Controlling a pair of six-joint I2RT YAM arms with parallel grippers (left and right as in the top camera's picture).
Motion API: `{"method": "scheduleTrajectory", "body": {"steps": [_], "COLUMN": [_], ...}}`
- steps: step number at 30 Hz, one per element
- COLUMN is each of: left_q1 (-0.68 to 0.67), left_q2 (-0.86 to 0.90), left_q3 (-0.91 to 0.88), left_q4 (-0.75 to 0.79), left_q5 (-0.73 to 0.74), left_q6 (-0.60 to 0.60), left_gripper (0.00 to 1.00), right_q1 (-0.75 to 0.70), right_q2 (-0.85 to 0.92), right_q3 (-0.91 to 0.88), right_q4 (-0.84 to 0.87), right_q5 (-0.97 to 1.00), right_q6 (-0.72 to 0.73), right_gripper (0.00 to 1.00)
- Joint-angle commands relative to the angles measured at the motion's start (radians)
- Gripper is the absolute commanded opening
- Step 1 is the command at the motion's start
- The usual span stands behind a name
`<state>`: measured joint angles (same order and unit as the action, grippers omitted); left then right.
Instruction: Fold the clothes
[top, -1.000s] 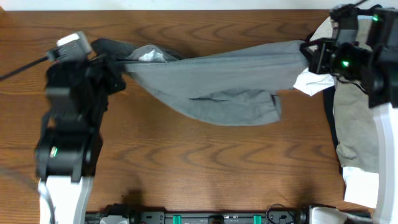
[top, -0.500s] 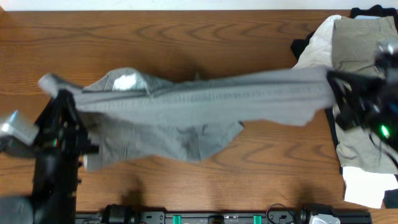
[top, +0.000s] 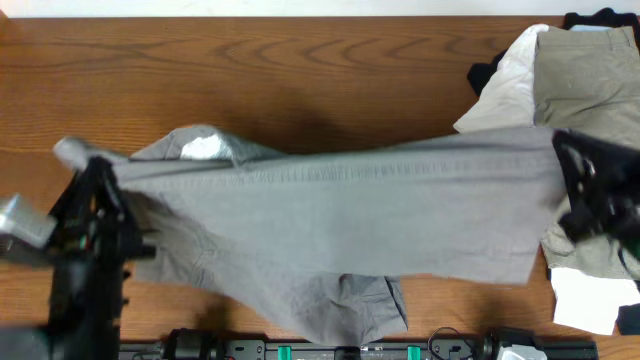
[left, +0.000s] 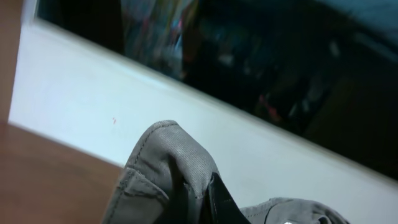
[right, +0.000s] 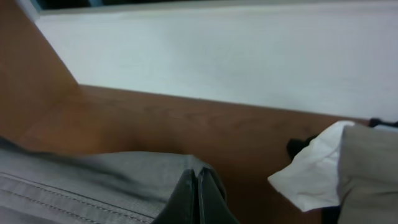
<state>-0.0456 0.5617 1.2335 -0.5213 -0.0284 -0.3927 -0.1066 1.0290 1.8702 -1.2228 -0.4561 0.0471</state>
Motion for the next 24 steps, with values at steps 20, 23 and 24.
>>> {"method": "scheduleTrajectory", "body": {"steps": [20, 23, 24], "left_q1": [0.029, 0.029, 0.029], "left_q2": [0.897, 1.004, 1.041], "left_q3": [0.018, 0.018, 0.018], "left_q4": [0.357, 0.459, 0.496], "left_q5": [-0.142, -0.142, -0.142], "left_q6": [0.014, 0.014, 0.014], "left_gripper": [0.06, 0.06, 0.06], "right_q1": [0.042, 0.051, 0.055], "right_q2": [0.865, 0.956, 0.987], "right_q3": [0.000, 0.000, 0.000], "right_q4": [0.527, 0.655, 0.696], "right_q5": [0.063, 0.067, 0.068], "right_q6": [0.009, 0.052, 0.062], "right_gripper": [0.01, 0.01, 0.02]}}
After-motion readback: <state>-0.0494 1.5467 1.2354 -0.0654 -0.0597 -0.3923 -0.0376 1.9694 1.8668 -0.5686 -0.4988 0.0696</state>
